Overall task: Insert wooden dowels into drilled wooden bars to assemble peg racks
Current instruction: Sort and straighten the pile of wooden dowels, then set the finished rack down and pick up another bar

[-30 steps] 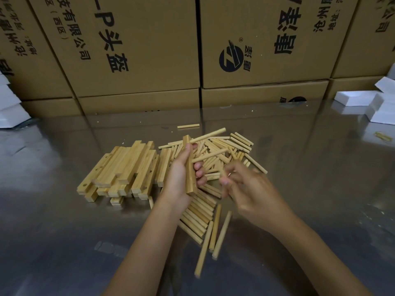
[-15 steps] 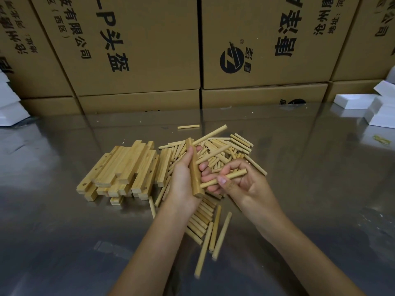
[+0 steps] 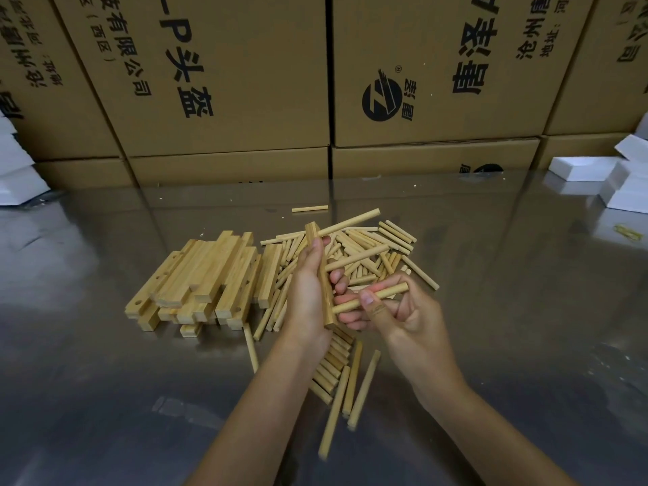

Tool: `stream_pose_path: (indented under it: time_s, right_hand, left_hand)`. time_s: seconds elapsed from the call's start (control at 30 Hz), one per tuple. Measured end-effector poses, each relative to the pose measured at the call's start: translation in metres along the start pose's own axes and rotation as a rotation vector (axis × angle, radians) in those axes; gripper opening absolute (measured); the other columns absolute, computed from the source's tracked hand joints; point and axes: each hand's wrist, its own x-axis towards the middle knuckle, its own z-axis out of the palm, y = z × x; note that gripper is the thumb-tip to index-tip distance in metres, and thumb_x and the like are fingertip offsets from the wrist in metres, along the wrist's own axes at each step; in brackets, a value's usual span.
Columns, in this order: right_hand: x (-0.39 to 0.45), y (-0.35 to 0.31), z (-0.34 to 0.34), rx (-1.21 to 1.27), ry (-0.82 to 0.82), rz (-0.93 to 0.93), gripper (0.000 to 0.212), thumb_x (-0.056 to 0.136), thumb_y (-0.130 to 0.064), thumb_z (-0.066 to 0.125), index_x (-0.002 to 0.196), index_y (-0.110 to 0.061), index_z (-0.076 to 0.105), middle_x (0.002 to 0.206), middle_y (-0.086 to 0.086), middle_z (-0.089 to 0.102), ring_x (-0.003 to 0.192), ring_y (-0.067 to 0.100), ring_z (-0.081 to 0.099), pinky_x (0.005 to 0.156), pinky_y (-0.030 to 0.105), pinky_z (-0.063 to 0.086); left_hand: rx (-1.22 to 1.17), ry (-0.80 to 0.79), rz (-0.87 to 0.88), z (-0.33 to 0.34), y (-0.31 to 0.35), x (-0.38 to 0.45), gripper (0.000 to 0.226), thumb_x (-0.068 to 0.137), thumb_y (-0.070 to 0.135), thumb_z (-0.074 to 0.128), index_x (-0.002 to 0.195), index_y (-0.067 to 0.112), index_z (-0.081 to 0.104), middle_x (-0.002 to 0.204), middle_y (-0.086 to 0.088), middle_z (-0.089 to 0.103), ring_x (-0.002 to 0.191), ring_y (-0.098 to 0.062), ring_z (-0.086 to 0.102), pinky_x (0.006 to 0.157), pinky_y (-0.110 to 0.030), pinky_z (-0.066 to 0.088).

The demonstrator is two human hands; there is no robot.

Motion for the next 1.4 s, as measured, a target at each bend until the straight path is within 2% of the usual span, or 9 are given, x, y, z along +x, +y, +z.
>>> stream_pose_path:
  time_s: [0.2, 0.3, 0.37, 0.43, 0.67, 0.83, 0.97, 1.13, 1.4]
  right_hand:
    - [0.003, 0.0, 0.001, 0.088, 0.005, 0.085, 0.029, 0.087, -0.022, 0.068, 0.111, -0.008, 0.059, 0.095, 0.009, 0.077, 0.09, 0.023, 0.075, 0.075, 0.026, 0.06]
    - [0.0, 0.003, 0.007, 0.045, -0.024, 0.141, 0.042, 0.081, -0.033, 0.076, 0.117, -0.023, 0.057, 0.105, -0.004, 0.076, 0.1, 0.012, 0.071, 0.081, 0.025, 0.058]
    - [-0.003, 0.004, 0.01, -0.132, -0.021, 0.137, 0.04, 0.076, -0.046, 0.079, 0.109, -0.031, 0.062, 0.102, -0.015, 0.074, 0.093, 0.001, 0.069, 0.076, 0.018, 0.056]
    - [-0.004, 0.005, 0.012, -0.281, -0.005, 0.131, 0.037, 0.072, -0.055, 0.077, 0.098, -0.03, 0.067, 0.089, -0.019, 0.071, 0.08, -0.005, 0.065, 0.067, 0.011, 0.05]
    - [0.011, 0.01, -0.003, -0.331, 0.112, 0.194, 0.018, 0.079, -0.032, 0.079, 0.076, -0.015, 0.072, 0.068, -0.001, 0.071, 0.065, 0.012, 0.066, 0.065, 0.029, 0.054]
    - [0.025, 0.008, -0.026, -0.58, 0.21, 0.049, 0.016, 0.078, -0.028, 0.078, 0.073, -0.017, 0.069, 0.064, -0.009, 0.066, 0.055, 0.002, 0.056, 0.052, 0.015, 0.046]
    - [0.034, 0.003, -0.059, -0.875, 0.333, -0.012, 0.018, 0.08, -0.033, 0.076, 0.072, -0.021, 0.064, 0.058, -0.011, 0.061, 0.056, 0.0, 0.057, 0.052, 0.014, 0.043]
    - [0.042, 0.008, -0.115, -1.199, 0.472, 0.203, 0.023, 0.089, -0.039, 0.066, 0.086, -0.017, 0.069, 0.085, 0.013, 0.07, 0.089, 0.038, 0.064, 0.071, 0.037, 0.049]
    - [0.042, 0.014, -0.129, -1.185, 0.579, 0.272, 0.029, 0.087, -0.039, 0.07, 0.085, -0.009, 0.072, 0.092, 0.016, 0.065, 0.1, 0.036, 0.056, 0.078, 0.04, 0.05]
  left_hand:
    - [-0.078, -0.007, -0.014, -0.002, 0.005, 0.002, 0.037, 0.101, 0.044, 0.051, 0.123, 0.017, 0.062, 0.06, 0.002, 0.045, 0.05, -0.012, 0.046, 0.047, -0.024, 0.045]
    - [-0.1, 0.029, 0.01, -0.002, 0.004, 0.004, 0.036, 0.101, 0.044, 0.05, 0.12, 0.017, 0.063, 0.06, 0.002, 0.046, 0.051, -0.012, 0.047, 0.062, -0.03, 0.053]
    - [-0.118, 0.052, -0.01, 0.0, 0.001, 0.004, 0.037, 0.1, 0.045, 0.051, 0.121, 0.018, 0.064, 0.06, 0.003, 0.049, 0.053, -0.012, 0.048, 0.069, -0.035, 0.055]
    - [-0.13, 0.056, -0.011, 0.002, 0.0, 0.002, 0.038, 0.1, 0.046, 0.051, 0.125, 0.02, 0.064, 0.06, 0.003, 0.052, 0.055, -0.012, 0.05, 0.058, -0.029, 0.052]
    - [-0.181, -0.107, 0.045, 0.004, -0.003, -0.002, 0.038, 0.102, 0.039, 0.046, 0.133, 0.021, 0.057, 0.073, -0.001, 0.054, 0.068, -0.014, 0.052, 0.069, -0.03, 0.048]
    - [0.047, -0.21, 0.001, 0.003, 0.0, -0.002, 0.045, 0.091, 0.034, 0.056, 0.132, 0.017, 0.058, 0.105, -0.009, 0.071, 0.096, -0.021, 0.069, 0.092, -0.037, 0.05]
    - [0.226, -0.218, -0.049, 0.004, -0.003, -0.001, 0.076, 0.085, 0.031, 0.06, 0.153, 0.015, 0.031, 0.136, -0.011, 0.061, 0.124, -0.021, 0.058, 0.108, -0.036, 0.044]
    - [0.313, -0.206, -0.03, -0.001, -0.004, 0.001, 0.043, 0.1, 0.027, 0.049, 0.143, 0.021, 0.047, 0.129, -0.004, 0.067, 0.12, -0.02, 0.062, 0.106, -0.039, 0.047]
    - [0.42, -0.093, 0.042, -0.007, -0.004, 0.003, 0.027, 0.104, 0.021, 0.043, 0.122, 0.019, 0.064, 0.11, 0.0, 0.075, 0.105, -0.017, 0.07, 0.092, -0.034, 0.054]
